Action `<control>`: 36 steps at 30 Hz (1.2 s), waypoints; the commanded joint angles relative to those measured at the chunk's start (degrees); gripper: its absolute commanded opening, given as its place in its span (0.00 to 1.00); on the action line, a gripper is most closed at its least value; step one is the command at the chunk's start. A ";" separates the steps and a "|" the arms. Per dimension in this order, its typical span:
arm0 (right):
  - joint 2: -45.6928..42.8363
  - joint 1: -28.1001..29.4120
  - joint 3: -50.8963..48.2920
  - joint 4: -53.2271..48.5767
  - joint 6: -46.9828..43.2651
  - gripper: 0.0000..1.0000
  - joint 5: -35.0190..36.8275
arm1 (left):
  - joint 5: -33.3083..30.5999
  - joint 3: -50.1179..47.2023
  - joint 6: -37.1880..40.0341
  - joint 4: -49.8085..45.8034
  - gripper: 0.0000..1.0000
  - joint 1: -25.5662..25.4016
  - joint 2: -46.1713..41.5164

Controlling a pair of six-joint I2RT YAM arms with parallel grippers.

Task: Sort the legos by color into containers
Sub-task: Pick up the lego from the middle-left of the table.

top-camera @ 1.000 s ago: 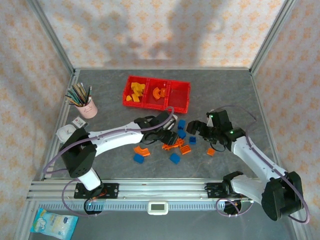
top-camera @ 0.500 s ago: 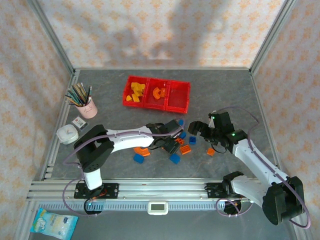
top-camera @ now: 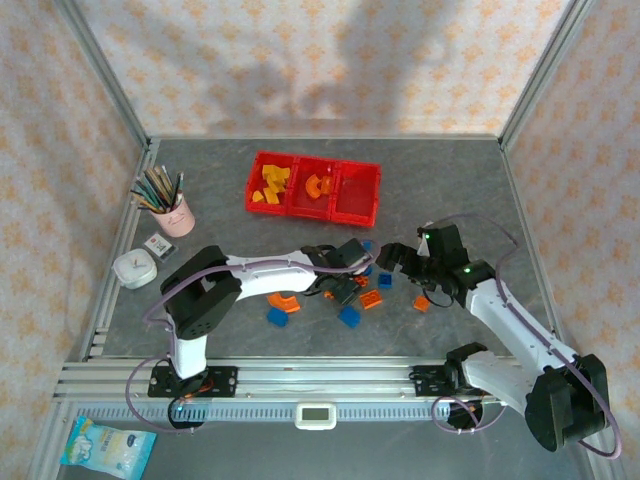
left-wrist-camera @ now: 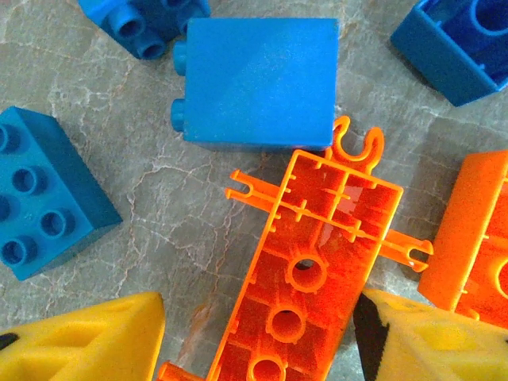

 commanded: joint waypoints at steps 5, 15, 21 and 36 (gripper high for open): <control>-0.96 -0.35 -0.47 -0.10 0.42 1.00 1.40 | -0.21 2.27 3.21 -1.19 0.64 -0.44 3.54; -0.46 -0.35 -0.49 0.59 0.76 1.00 1.14 | -0.01 1.98 3.88 -1.07 0.49 -0.74 3.42; -0.44 -0.34 1.25 -0.26 0.18 1.00 1.10 | -0.56 1.78 3.21 -1.43 0.37 -0.74 2.10; 3.27 -0.33 9.58 3.85 0.15 1.00 -3.40 | -6.55 1.20 -8.66 -2.62 0.34 7.17 -16.20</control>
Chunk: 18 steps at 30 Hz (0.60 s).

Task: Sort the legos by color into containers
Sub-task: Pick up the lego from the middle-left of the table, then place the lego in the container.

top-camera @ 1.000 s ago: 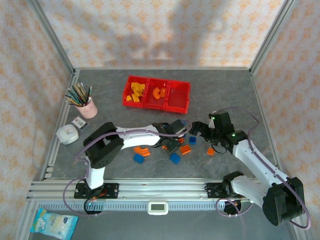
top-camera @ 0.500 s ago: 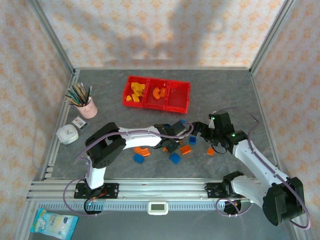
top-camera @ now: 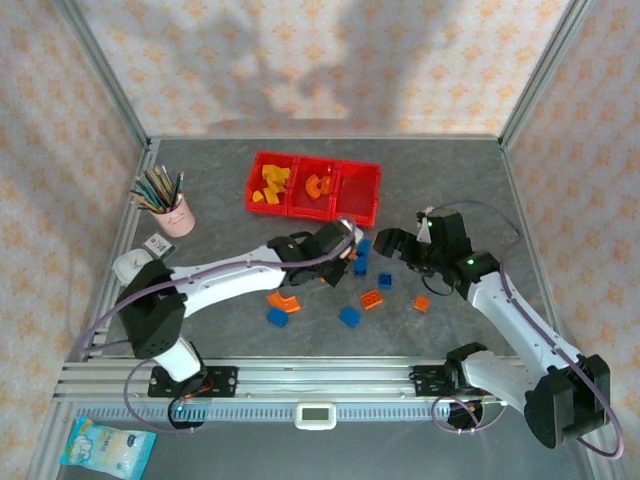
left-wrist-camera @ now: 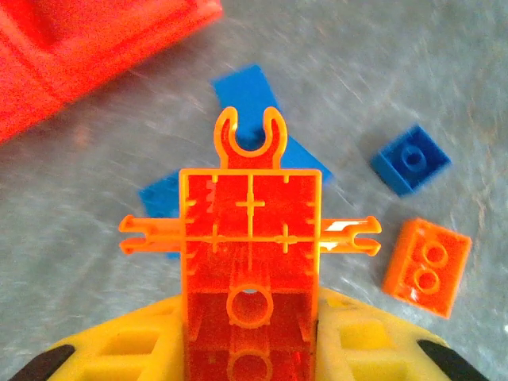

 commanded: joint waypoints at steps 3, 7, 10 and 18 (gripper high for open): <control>4.43 -0.35 4.85 5.54 1.04 1.00 -2.29 | -5.38 8.18 -7.67 -2.38 0.32 9.93 0.61; 7.94 -0.34 6.56 9.43 2.13 1.00 -2.79 | -6.68 17.71 -11.31 -2.21 0.33 16.36 8.15; 10.74 -0.33 7.97 10.46 1.79 1.00 -1.55 | -6.87 27.53 -12.88 -3.28 0.32 19.95 17.35; 14.20 -0.39 11.35 9.51 0.53 1.00 -0.06 | -8.34 51.52 -13.23 -8.69 0.33 23.35 38.63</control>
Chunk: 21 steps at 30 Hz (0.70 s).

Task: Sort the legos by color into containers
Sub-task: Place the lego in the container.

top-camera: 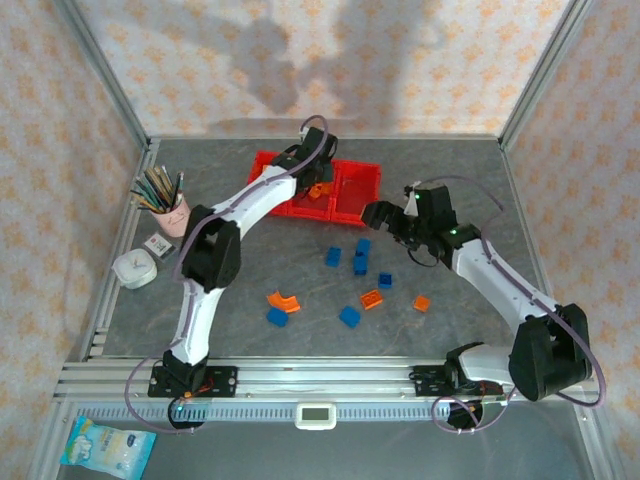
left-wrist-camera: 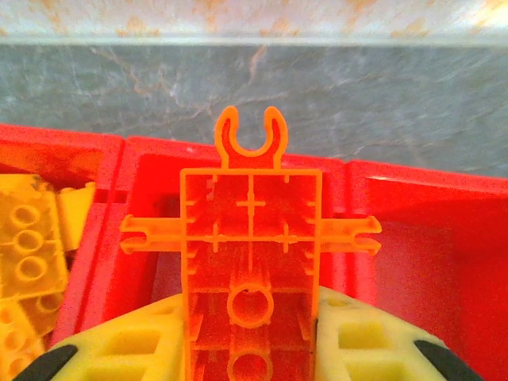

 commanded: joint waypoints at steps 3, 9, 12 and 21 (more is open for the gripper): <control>0.41 -0.35 3.41 -0.63 -1.90 1.00 2.28 | -2.28 12.10 -1.16 -9.08 0.49 1.00 6.96; 0.28 -0.50 4.30 -1.99 -2.25 1.00 2.52 | -2.34 12.54 -0.45 -10.07 0.62 1.13 4.26; -1.03 -0.53 4.27 -3.98 -2.82 1.00 3.54 | 1.27 10.47 -1.01 -11.26 0.62 0.78 0.31; -9.38 -1.11 -0.84 -11.46 -3.05 1.00 6.74 | 3.51 -17.70 1.53 -4.35 0.65 -9.47 -21.27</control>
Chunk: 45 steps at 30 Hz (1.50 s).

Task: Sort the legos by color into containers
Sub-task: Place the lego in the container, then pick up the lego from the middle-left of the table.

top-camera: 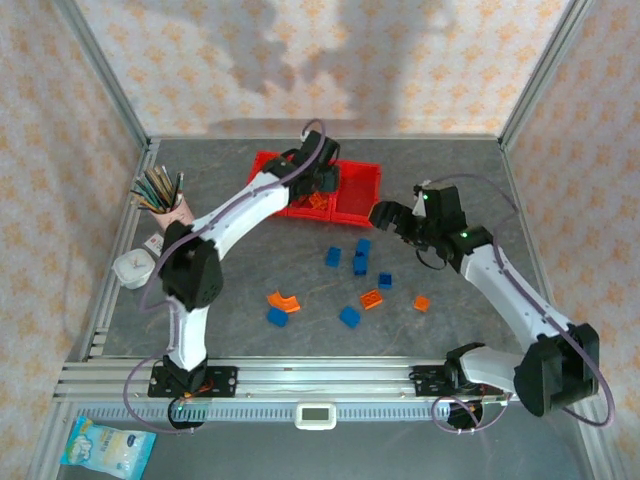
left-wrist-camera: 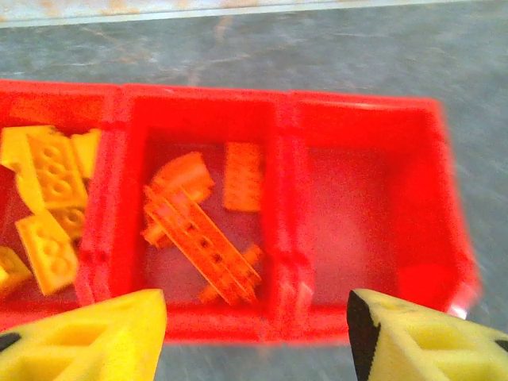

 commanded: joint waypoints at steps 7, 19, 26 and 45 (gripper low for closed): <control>-9.57 -0.44 -5.85 -12.39 0.30 1.00 4.77 | 4.36 -23.78 0.81 4.93 0.69 -13.46 -15.63; -20.66 -0.46 -16.08 -17.99 7.31 1.00 6.62 | 4.00 -28.68 4.13 6.23 0.73 -25.65 -10.12; -23.80 -0.47 -17.32 -20.68 10.25 1.00 9.86 | 4.63 -26.29 6.63 9.45 0.74 -28.37 -4.90; -24.27 -0.44 -18.52 -19.84 10.56 1.00 10.48 | 4.15 -23.55 9.82 11.22 0.55 -28.62 6.17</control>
